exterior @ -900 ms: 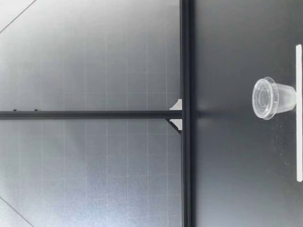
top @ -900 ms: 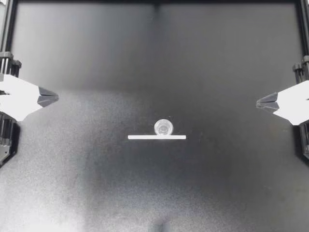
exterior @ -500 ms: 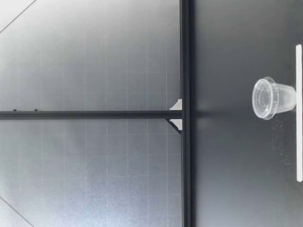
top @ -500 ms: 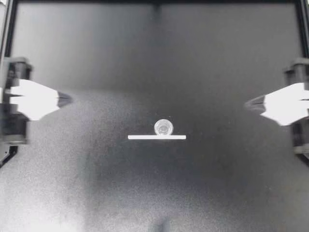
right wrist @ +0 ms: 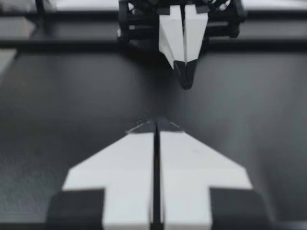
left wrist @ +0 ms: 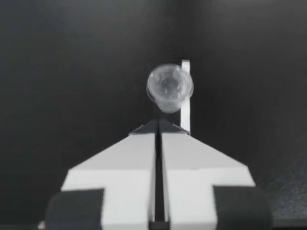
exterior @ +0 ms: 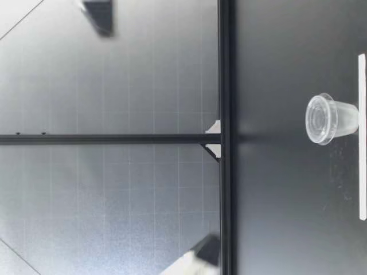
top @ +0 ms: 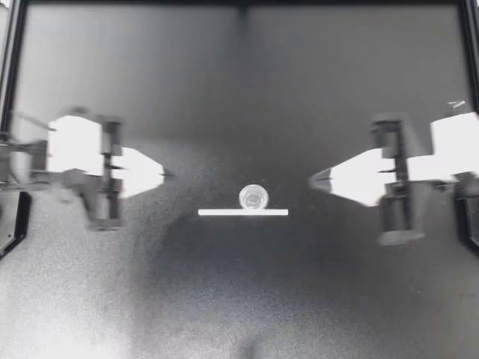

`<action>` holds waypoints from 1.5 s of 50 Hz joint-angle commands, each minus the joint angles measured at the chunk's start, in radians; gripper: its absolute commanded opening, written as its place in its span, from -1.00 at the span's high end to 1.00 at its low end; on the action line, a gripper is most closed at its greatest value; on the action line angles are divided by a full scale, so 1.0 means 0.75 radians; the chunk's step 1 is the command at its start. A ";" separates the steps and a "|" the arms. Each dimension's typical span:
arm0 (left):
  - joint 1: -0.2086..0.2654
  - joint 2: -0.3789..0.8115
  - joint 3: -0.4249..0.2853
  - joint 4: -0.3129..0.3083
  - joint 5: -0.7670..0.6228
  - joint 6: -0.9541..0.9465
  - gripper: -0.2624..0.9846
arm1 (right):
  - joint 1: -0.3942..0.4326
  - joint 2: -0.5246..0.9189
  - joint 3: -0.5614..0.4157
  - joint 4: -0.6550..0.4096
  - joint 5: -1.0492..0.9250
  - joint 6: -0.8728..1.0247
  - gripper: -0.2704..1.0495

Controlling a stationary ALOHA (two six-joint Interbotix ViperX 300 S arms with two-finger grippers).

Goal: Pick up the plastic cup and open its lid.

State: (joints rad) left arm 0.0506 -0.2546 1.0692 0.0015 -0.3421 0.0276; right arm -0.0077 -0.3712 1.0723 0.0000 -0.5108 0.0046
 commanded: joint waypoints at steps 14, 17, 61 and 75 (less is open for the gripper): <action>0.004 0.231 -0.170 0.000 0.076 0.008 0.84 | -0.008 0.254 -0.155 0.002 0.037 0.010 0.88; 0.004 0.254 -0.178 0.000 0.076 0.010 0.78 | -0.008 0.276 -0.174 0.006 0.061 0.012 0.88; -0.018 0.654 -0.331 0.000 -0.241 0.008 -0.26 | -0.084 0.522 -0.295 0.020 0.239 0.012 0.88; -0.020 0.720 -0.368 0.000 -0.288 0.000 -0.26 | -0.084 0.601 -0.346 0.020 0.303 0.008 0.88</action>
State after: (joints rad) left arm 0.0368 0.2930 0.8145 0.0015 -0.5461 0.0291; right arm -0.0614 0.0844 0.8360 0.0138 -0.2853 0.0123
